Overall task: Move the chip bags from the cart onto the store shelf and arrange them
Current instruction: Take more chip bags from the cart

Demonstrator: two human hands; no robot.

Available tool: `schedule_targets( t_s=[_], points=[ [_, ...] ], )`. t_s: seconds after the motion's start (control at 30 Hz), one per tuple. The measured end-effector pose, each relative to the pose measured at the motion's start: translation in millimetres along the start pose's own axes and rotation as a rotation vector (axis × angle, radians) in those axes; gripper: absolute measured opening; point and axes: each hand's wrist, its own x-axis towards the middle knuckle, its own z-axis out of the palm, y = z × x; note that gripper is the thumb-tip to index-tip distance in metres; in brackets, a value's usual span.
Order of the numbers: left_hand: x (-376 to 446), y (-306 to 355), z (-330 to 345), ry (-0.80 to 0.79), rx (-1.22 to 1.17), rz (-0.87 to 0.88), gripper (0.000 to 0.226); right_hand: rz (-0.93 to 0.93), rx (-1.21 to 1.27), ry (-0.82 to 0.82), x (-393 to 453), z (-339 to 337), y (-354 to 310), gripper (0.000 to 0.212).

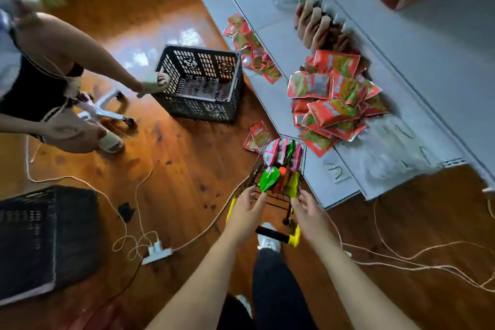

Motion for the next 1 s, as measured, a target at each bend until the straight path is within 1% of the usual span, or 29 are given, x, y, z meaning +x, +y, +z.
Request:
schedule_targets(
  t_s=[0.07, 0.17, 0.3, 0.37, 0.43, 0.5, 0.57, 0.63, 0.7, 0.73, 0.8, 0.9, 1.0],
  points=[
    [53, -23, 13, -0.012, 0.049, -0.052, 0.054, 0.061, -0.009, -0.019, 55, 17, 8, 0.057],
    [137, -62, 39, -0.055, 0.147, -0.06, 0.057, 0.165, -0.033, -0.025, 138, 46, 36, 0.062],
    [257, -119, 83, -0.127, 0.356, -0.015, 0.063, 0.268, -0.077, 0.029, 248, 94, 94, 0.077],
    [301, -146, 106, -0.223, 0.501, -0.014, 0.076, 0.328, -0.108, 0.058, 292, 117, 121, 0.082],
    [328, -168, 122, -0.311, 0.614, -0.049, 0.094, 0.351, -0.121, 0.085, 322, 138, 137, 0.076],
    [338, -179, 129, -0.337, 0.613, -0.062, 0.103, 0.326, -0.091, 0.163, 336, 151, 147, 0.063],
    [336, -177, 125, -0.279, 0.593, -0.018, 0.101, 0.291, -0.044, 0.246, 336, 154, 151, 0.049],
    [325, -172, 116, -0.238, 0.576, 0.028, 0.097, 0.245, -0.017, 0.279, 325, 153, 148, 0.034],
    [308, -161, 107, -0.24, 0.537, 0.056, 0.096, 0.217, -0.002, 0.292, 310, 148, 139, 0.026],
    [300, -154, 105, -0.245, 0.52, 0.059, 0.096, 0.218, -0.003, 0.284, 303, 144, 133, 0.026],
    [294, -145, 101, -0.24, 0.513, 0.044, 0.095, 0.244, -0.001, 0.263, 295, 140, 125, 0.033],
    [295, -135, 99, -0.205, 0.53, 0.022, 0.085, 0.263, 0.042, 0.261, 294, 133, 121, 0.043],
    [298, -134, 103, -0.103, 0.572, 0.056, 0.074, 0.259, 0.037, 0.241, 293, 130, 124, 0.037]
  ],
)
